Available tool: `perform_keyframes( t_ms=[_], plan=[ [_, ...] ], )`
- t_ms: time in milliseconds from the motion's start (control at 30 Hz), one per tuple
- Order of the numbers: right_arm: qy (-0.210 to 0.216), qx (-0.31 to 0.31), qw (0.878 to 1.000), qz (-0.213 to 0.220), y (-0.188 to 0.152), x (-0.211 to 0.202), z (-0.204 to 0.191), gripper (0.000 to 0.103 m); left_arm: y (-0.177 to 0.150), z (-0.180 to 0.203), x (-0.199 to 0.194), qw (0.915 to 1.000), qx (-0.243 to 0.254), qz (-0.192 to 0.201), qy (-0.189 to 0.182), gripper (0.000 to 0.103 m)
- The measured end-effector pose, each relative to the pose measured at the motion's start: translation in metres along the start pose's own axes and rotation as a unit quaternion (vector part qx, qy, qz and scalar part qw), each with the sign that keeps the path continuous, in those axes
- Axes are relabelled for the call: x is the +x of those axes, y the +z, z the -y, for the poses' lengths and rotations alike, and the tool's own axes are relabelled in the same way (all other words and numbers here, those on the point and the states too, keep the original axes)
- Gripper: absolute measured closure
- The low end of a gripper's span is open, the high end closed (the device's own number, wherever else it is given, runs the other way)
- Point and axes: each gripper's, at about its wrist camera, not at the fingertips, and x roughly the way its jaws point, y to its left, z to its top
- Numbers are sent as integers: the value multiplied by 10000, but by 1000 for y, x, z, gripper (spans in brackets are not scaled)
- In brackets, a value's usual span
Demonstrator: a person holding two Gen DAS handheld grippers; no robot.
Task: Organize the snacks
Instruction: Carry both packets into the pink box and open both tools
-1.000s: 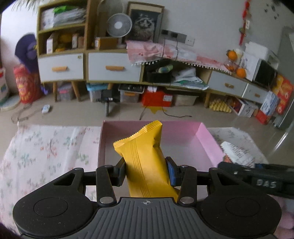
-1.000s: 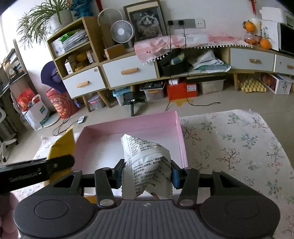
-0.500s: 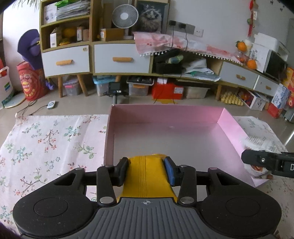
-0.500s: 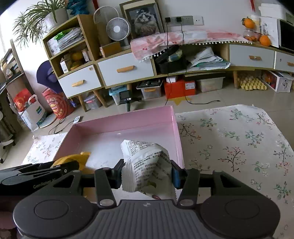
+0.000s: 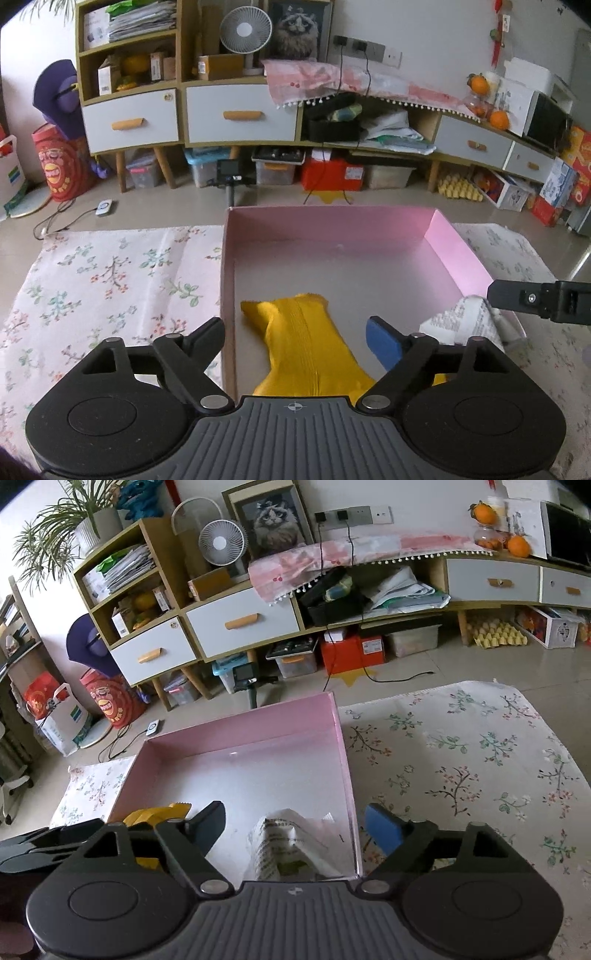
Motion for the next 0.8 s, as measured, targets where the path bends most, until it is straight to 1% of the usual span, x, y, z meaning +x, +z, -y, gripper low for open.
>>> perform_keyframes(
  t_ms=[133,267,333,433,500,633,733,800],
  plan=[
    [-21,-102,9999,-50,1,-9,-3,36,-3,1,-15,9999,110,-52,67,17],
    [36,-273,9996,-72,-1,-22,-9,33,-7,1,-34,9997,193,-94,122,13],
    [51,-387,9992,-94,-3,-29,-11,29,-10,0,-43,9997,197,-121,107,12],
    [67,-563,9984,-91,-5,-40,-16,28,-15,-3,-57,9996,196,-183,128,11],
    [84,-633,9979,-97,-8,-46,-18,27,-19,-6,-67,9995,182,-209,175,8],
    [117,-759,9970,-57,-13,-57,-21,26,-32,-16,-85,10000,40,29,79,6],
    [68,-877,9961,102,-15,-65,-23,26,-33,-22,-90,10000,-79,10,59,6],
    [64,-922,9956,159,-15,-69,-24,26,-33,-26,-96,9999,-139,86,38,6]
  ],
)
